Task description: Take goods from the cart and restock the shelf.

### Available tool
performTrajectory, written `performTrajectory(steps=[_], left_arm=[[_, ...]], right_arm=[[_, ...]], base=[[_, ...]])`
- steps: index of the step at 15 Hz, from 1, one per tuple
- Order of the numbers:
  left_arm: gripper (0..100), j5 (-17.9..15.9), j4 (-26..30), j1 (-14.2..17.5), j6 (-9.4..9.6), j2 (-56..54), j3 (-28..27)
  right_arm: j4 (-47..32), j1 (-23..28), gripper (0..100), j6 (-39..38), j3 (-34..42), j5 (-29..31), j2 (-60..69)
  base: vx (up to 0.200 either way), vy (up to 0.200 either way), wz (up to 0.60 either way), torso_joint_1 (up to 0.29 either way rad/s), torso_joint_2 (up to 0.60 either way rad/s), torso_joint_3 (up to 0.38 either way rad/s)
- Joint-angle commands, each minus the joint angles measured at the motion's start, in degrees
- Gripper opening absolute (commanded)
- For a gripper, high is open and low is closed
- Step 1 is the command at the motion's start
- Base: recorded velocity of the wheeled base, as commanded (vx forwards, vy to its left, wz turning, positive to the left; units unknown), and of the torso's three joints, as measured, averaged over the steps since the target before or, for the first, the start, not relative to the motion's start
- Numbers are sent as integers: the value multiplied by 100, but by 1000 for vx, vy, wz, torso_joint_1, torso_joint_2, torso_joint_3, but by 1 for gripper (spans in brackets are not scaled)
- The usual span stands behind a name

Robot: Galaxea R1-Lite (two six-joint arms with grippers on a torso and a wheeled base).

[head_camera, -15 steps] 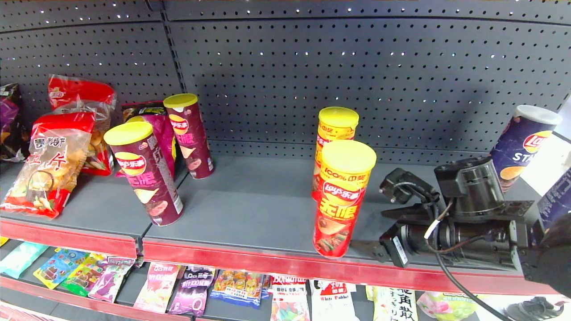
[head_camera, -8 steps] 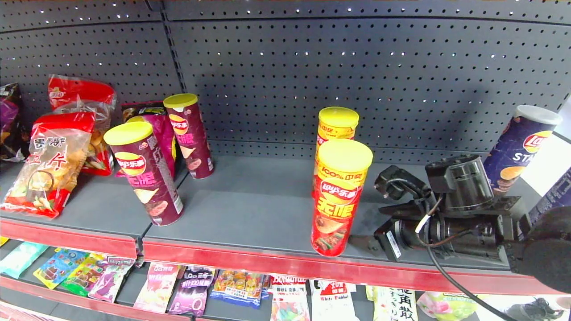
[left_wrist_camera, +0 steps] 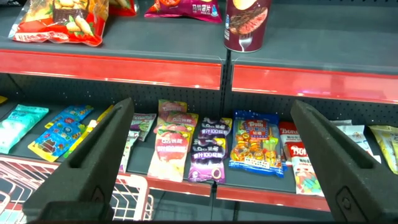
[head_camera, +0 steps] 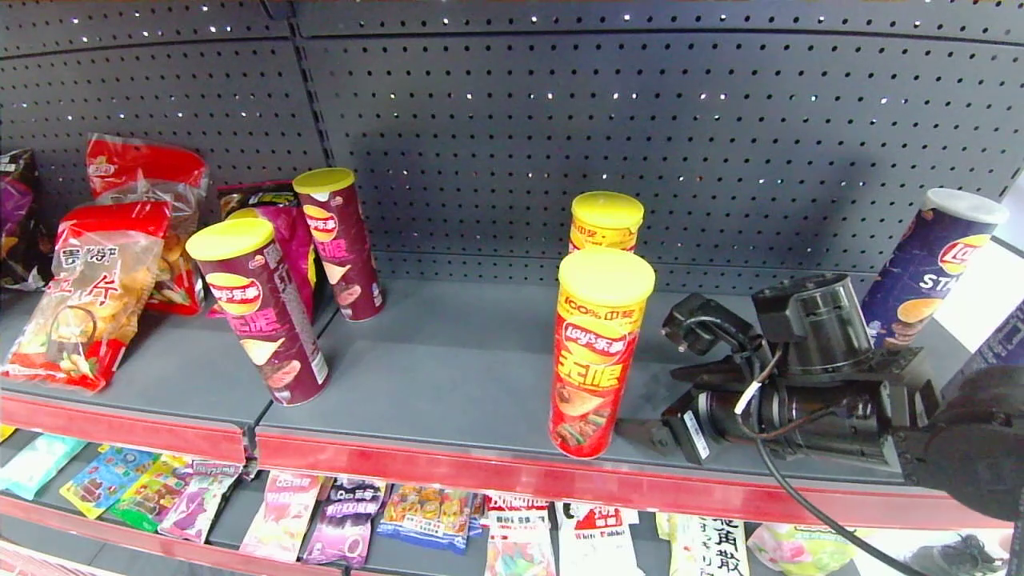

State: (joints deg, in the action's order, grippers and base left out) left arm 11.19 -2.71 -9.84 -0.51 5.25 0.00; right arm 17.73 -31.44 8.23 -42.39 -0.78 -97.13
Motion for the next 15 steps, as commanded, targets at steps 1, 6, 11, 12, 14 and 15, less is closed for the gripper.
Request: performTrajectory(steps=[1,6,11,12,14,15], left_arm=[[100,6,-2,-1,-2,11,0],[100,-3,-2,-1,-2,11,0],[100,-3,-2,-1,-2,11,0],[100,-3,-2,-1,-2,11,0],[100,-3,-2,-1,-2,11,0],[100,-3,-2,-1,7,2,0]], right_arm=[[3,-3,100,3,-50,-1,-51],[3,-82,100,-5,-121,-10,-95],[3,-117,100,-5,-235,-10,-174],[3,-117,100,-5,-226,-10,-174],[3,-126,100,-5,-261,-10,-183],[3,-126,100,-5,-261,-10,-183]], base=[[0,0,0,0,0,0],[0,0,0,0,0,0],[0,0,0,0,0,0],[0,0,0,0,0,0],[0,0,0,0,0,0],[0,0,0,0,0,0]])
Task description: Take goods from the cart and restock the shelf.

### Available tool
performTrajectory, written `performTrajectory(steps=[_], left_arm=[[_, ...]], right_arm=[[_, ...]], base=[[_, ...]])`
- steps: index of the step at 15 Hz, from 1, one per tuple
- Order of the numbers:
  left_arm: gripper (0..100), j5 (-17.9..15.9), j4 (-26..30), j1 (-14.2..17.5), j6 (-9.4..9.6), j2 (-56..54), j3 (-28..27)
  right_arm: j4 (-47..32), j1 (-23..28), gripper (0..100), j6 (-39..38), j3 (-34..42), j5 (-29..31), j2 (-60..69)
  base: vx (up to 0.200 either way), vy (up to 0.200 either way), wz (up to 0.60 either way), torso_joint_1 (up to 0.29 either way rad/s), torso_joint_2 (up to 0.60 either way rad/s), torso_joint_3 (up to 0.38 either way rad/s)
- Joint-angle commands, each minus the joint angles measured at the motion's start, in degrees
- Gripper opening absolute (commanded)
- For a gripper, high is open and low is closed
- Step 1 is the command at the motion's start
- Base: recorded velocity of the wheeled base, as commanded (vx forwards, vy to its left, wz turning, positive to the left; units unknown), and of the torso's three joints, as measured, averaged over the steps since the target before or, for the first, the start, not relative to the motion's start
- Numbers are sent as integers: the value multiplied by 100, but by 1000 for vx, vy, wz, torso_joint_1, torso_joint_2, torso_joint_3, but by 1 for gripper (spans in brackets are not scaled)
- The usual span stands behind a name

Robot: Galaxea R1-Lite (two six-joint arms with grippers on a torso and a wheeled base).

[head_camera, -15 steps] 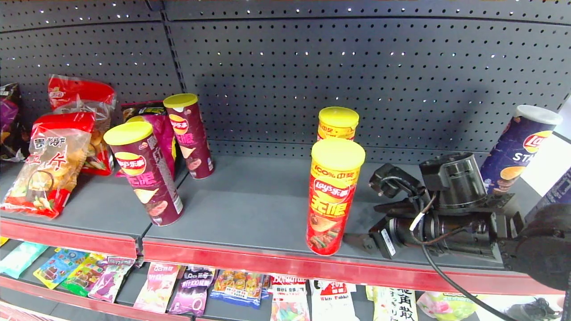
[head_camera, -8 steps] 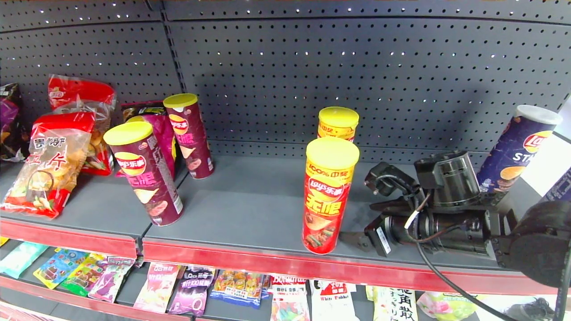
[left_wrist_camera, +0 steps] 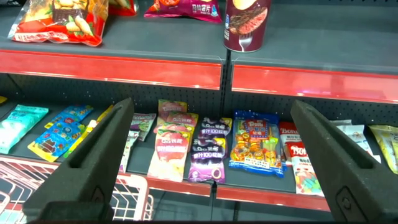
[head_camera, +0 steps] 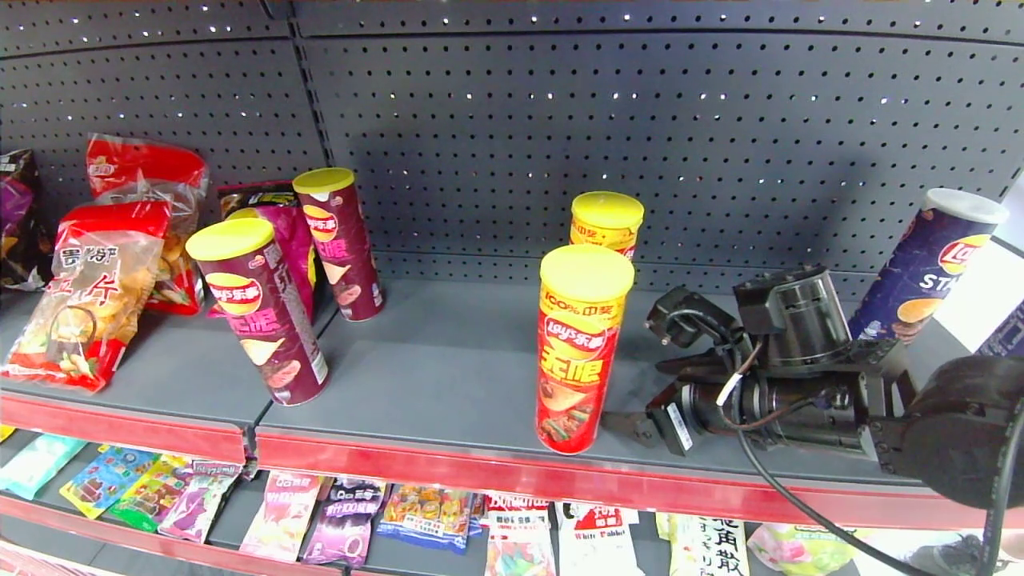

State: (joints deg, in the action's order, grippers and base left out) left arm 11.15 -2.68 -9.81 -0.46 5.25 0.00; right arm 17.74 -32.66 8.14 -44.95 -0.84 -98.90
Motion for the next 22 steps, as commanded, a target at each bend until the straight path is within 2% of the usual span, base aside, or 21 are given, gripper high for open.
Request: performTrajectory(steps=[1,7,10,11,12,15,16,17,19,21,22], left_arm=[[100,1,-4,-3,2,2,0],[100,-26,-13,-3,38,2,0],[100,-52,-13,-3,55,2,0],[100,-87,-13,-3,125,2,0],[100,-175,-13,-3,161,2,0],[100,-905,-4,-3,222,2,0],[100,-1107,13,-3,345,2,0],[100,-1098,31,-3,354,2,-9],[100,-922,22,-3,354,2,0],[100,-852,31,-3,354,2,0],[100,-799,22,-3,354,2,0]], right_arm=[[2,-4,100,3,30,-4,-6],[2,190,100,-23,443,58,609],[-7,137,100,-15,1093,216,2077],[-7,137,100,-15,1164,286,2481],[-7,146,100,-32,1208,304,2789],[-69,190,100,-15,1454,304,4538],[-77,234,100,-15,1585,330,5162],[-77,515,100,-41,1805,497,5759],[-183,1570,100,-199,2456,849,6805],[-1035,2325,100,-234,2957,884,7913],[-1378,2475,100,-225,3044,901,8176]], base=[[0,0,0,0,0,0],[0,0,0,0,0,0],[0,0,0,0,0,0],[0,0,0,0,0,0],[0,0,0,0,0,0],[0,0,0,0,0,0],[0,0,0,0,0,0],[0,0,0,0,0,0],[0,0,0,0,0,0],[0,0,0,0,0,0],[0,0,0,0,0,0]])
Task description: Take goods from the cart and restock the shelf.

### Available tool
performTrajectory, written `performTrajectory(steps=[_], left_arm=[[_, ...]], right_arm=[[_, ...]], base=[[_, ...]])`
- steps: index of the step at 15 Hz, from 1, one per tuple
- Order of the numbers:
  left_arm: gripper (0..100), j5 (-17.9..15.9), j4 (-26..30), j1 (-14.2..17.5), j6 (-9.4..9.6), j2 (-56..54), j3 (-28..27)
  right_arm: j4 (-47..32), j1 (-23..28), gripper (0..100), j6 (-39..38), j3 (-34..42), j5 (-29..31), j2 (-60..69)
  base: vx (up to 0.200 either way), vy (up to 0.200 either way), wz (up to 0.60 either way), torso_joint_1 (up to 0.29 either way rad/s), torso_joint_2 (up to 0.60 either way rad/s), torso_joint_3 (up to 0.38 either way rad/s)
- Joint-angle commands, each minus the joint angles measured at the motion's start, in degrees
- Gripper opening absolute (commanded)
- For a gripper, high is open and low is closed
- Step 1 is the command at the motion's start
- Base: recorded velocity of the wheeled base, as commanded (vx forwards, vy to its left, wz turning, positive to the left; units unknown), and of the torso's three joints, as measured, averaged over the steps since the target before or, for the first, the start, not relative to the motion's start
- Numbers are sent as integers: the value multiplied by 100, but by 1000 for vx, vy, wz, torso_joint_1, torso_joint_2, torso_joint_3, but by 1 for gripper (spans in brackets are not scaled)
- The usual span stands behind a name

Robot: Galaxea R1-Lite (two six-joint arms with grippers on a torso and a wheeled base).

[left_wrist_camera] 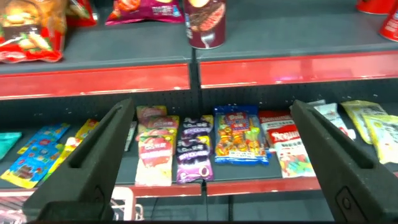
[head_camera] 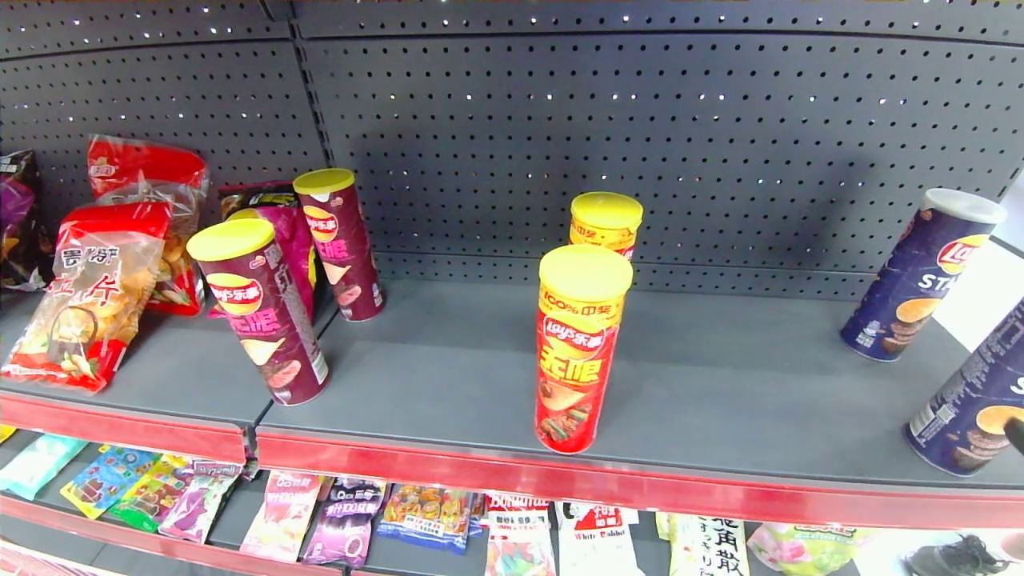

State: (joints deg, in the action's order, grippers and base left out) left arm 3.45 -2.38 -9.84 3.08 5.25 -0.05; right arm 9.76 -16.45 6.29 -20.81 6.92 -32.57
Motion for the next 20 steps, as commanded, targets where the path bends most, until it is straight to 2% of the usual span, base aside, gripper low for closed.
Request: performTrajectory(steps=[1,2,3,4,5,6,7,9,10,14,16,20], left_arm=[[100,77,-8,-1,-10,2,5],[100,94,-8,-1,-18,11,5],[100,103,-8,-1,-36,11,5],[100,130,-17,-1,-80,11,5],[100,182,-26,-1,-264,11,5],[100,200,-35,-1,-396,11,5],[100,165,-26,-1,-449,11,5],[100,68,194,-1,-423,2,5],[100,-81,255,-1,-300,11,5],[100,-90,255,-1,-317,11,5],[100,-90,255,-1,-317,11,5],[100,-90,255,-1,-308,11,5]], right_arm=[[-1583,1398,100,-49,921,292,2264],[-2040,1732,100,-49,1290,318,2897],[-2005,1627,100,-102,1483,116,3249],[-1864,1618,100,-242,1518,-561,3249],[-1618,1627,100,-436,1668,-974,3249],[-1372,1618,100,-480,1747,-1018,3249],[-1354,1618,100,-541,1756,-1088,3249],[-1310,1618,100,-647,1782,-1132,3249],[-1223,1627,100,-497,1852,-1123,3249],[-1179,1627,100,-339,1905,-1255,3257],[-1020,1627,100,-664,2063,-1088,3196],[-976,1627,100,-691,2081,-974,3240]], base=[[0,0,0,0,0,0],[0,0,0,0,0,0],[0,0,0,0,0,0],[0,0,0,0,0,0],[0,0,0,0,0,0],[0,0,0,0,0,0],[0,0,0,0,0,0],[0,0,0,0,0,0],[0,0,0,0,0,0],[0,0,0,0,0,0],[0,0,0,0,0,0],[0,0,0,0,0,0]])
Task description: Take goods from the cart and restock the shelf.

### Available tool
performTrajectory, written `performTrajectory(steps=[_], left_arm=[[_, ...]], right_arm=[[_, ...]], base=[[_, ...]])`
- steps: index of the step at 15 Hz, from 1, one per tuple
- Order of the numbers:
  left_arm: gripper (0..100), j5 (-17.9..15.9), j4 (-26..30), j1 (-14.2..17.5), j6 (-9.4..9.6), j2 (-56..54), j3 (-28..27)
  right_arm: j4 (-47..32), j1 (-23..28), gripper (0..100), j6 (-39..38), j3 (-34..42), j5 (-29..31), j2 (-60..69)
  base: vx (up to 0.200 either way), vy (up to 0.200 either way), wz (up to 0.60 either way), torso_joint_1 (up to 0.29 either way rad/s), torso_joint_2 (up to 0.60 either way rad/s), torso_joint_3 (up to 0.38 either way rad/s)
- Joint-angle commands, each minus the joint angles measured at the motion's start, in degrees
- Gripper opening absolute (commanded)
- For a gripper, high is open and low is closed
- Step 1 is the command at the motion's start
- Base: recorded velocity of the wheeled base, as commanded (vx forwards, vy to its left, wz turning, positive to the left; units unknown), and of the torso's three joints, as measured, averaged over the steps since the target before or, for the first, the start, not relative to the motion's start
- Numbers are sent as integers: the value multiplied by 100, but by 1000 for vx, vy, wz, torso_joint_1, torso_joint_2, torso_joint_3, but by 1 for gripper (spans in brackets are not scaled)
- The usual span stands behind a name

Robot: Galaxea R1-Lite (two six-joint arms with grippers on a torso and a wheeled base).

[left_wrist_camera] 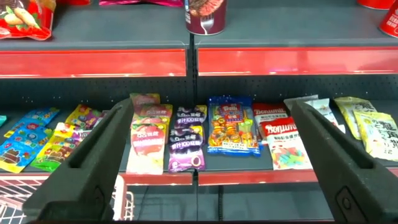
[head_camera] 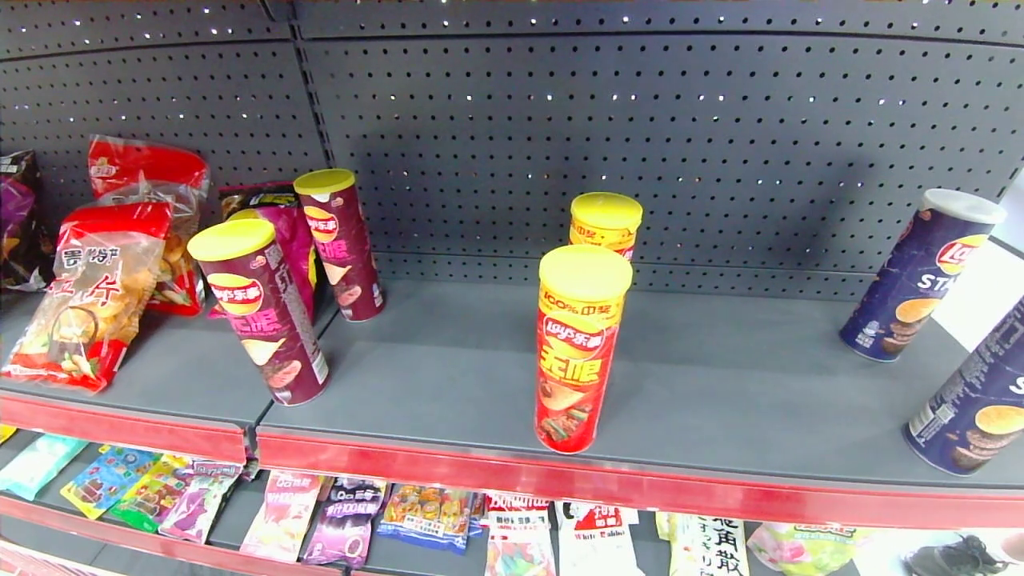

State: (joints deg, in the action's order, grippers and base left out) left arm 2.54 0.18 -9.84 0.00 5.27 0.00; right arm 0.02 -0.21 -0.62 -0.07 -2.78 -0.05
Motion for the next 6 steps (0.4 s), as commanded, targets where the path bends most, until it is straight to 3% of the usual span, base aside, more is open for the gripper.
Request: performTrajectory(steps=[1,6], left_arm=[[100,1,-1,-1,0,9,0],[100,1,-1,-1,0,9,0]], right_arm=[[-2,3,100,9,7,-3,-13],[-2,3,100,9,7,85,-13]], base=[[0,0,0,0,0,0],[0,0,0,0,0,0]])
